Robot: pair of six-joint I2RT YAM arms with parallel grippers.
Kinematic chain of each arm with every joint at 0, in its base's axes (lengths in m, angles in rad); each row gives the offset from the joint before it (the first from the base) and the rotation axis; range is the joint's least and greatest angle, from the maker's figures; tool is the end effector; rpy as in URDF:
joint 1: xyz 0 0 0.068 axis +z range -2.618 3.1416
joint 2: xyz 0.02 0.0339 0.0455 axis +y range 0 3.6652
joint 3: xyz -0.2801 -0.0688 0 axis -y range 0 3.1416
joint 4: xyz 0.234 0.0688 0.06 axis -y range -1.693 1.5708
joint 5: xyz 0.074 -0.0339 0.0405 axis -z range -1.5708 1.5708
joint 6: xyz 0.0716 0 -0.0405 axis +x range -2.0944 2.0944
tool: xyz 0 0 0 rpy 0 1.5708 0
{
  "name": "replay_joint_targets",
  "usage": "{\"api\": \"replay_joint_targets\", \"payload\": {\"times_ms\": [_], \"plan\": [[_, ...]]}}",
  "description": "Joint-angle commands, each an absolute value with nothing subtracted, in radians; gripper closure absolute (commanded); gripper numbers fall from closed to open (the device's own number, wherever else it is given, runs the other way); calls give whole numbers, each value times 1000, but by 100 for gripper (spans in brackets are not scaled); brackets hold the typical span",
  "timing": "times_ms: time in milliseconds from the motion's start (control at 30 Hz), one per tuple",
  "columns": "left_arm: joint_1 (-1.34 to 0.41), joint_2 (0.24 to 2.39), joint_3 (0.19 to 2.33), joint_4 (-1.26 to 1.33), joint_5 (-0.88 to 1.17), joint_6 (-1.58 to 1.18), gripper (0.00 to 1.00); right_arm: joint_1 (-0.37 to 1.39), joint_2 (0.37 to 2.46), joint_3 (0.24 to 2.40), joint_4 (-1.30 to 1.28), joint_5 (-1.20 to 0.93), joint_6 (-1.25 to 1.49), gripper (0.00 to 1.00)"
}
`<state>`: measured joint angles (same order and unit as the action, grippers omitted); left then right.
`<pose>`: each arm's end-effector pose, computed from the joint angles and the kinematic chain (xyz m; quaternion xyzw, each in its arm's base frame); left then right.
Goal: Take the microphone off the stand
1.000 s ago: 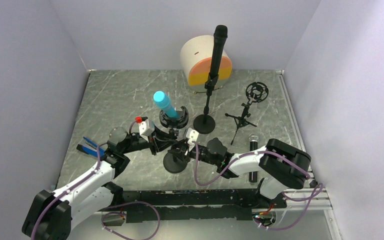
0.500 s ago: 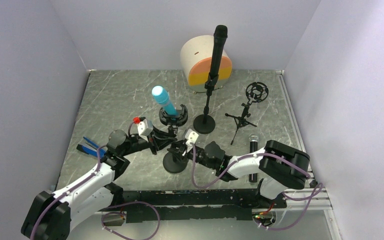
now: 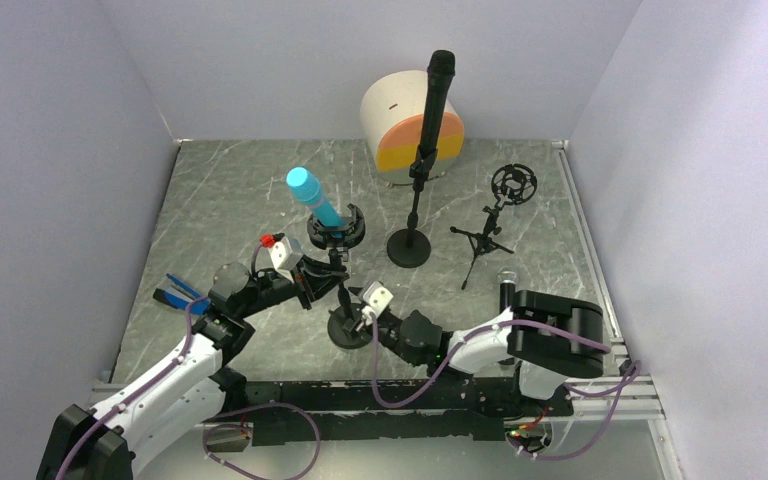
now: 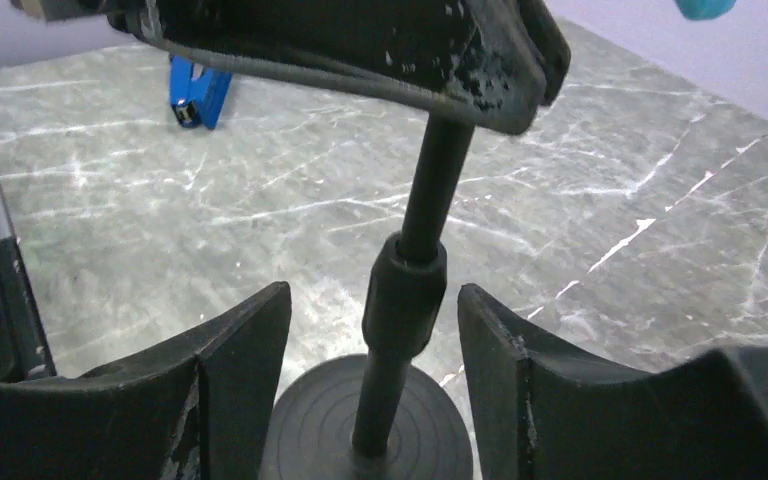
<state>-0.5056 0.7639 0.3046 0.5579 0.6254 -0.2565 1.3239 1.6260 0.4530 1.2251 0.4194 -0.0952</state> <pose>0.1420 -0.1265 0.2703 0.3056 0.6056 -0.4540 0.5778 0.1066 0.3038 0.2079 -0.3242 0.6092 0.2918 0.6623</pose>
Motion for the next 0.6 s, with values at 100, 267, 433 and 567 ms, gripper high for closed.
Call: {"api": "replay_joint_targets", "payload": {"times_ms": [100, 267, 433, 567], "plan": [[-502, 808, 387, 508, 665, -214, 97, 1166, 1478, 341, 1300, 43, 75, 28], [-506, 833, 417, 478, 717, -197, 97, 1014, 1432, 289, 1347, -245, 178, 28], [-506, 846, 429, 462, 728, -186, 97, 978, 1446, 345, 1255, -339, 119, 31], [-505, 839, 427, 463, 714, -191, 97, 977, 1475, 414, 1167, -388, 72, 34]]}}
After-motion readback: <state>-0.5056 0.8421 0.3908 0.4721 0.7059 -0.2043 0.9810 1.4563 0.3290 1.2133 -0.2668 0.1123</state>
